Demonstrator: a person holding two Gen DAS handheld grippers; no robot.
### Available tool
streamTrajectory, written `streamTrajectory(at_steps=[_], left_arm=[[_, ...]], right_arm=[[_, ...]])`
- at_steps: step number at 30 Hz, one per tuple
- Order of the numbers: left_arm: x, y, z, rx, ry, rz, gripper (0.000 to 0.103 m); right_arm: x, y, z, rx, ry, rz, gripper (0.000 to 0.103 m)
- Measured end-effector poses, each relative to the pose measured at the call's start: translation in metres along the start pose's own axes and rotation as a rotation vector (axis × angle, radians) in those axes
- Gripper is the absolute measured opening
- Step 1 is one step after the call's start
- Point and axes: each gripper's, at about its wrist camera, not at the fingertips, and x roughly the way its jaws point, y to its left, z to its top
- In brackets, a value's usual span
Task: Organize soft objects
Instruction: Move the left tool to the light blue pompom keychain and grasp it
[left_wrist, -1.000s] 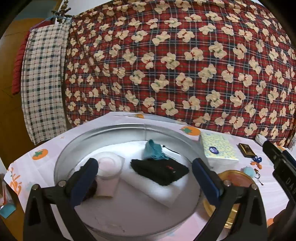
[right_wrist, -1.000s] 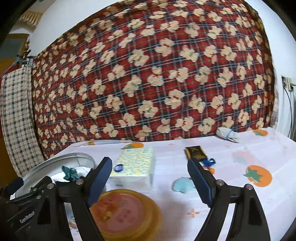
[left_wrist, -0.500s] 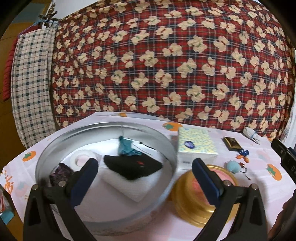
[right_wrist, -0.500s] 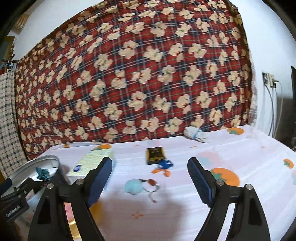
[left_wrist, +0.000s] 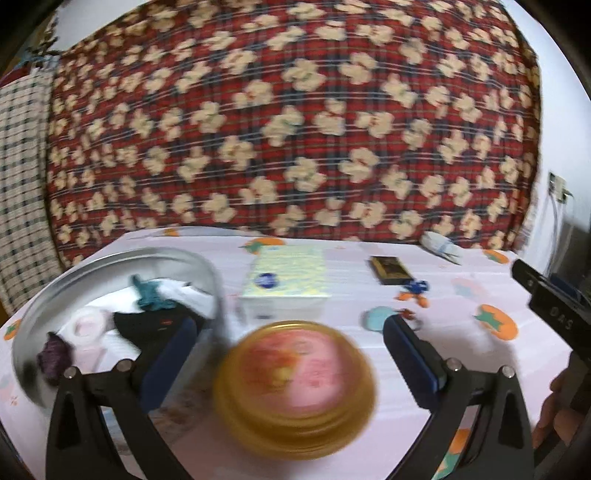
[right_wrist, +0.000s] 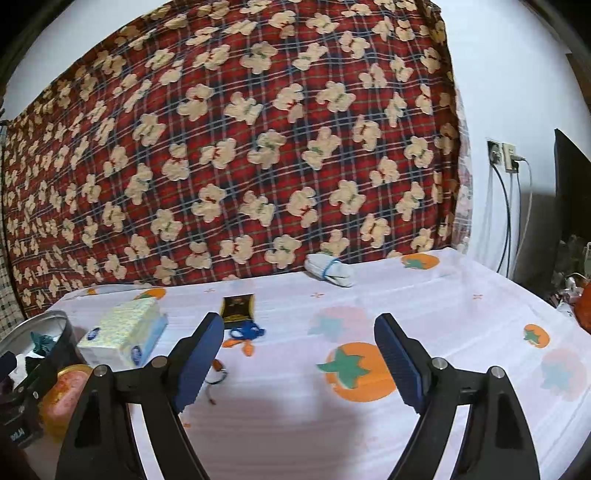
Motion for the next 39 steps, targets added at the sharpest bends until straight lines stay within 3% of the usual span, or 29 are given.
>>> streamTrajectory(at_steps=[6, 11, 14, 20, 27, 36, 38, 39], left_arm=[[0.016, -0.05, 0.013, 0.064, 0.045, -0.104, 0.102], [0.045, -0.1, 0.023, 0.124, 0.114, -0.113, 0.093], [0.073, -0.121, 0.023, 0.126, 0.178, -0.066, 0.086], [0.118, -0.128, 0.017, 0.018, 0.346, 0.041, 0.073], [0.143, -0.12, 0.012, -0.063, 0.438, 0.109, 0.072], [0.157, -0.13, 0.007, -0.043, 0.494, 0.05, 0.074], [0.156, -0.126, 0.007, -0.065, 0.485, 0.039, 0.07], [0.154, -0.123, 0.007, -0.08, 0.479, 0.035, 0.062]], right_arm=[[0.003, -0.021, 0.003, 0.02, 0.001, -0.039, 0.085], [0.01, -0.042, 0.004, 0.088, 0.031, -0.067, 0.085], [0.013, -0.055, 0.003, 0.149, 0.058, -0.069, 0.085], [0.018, -0.068, 0.001, 0.215, 0.092, -0.058, 0.085], [0.02, -0.062, 0.0, 0.199, 0.102, -0.037, 0.085], [0.026, -0.064, -0.003, 0.23, 0.141, -0.017, 0.085], [0.027, -0.064, -0.004, 0.232, 0.143, -0.018, 0.085], [0.027, -0.064, -0.004, 0.232, 0.143, -0.018, 0.085]])
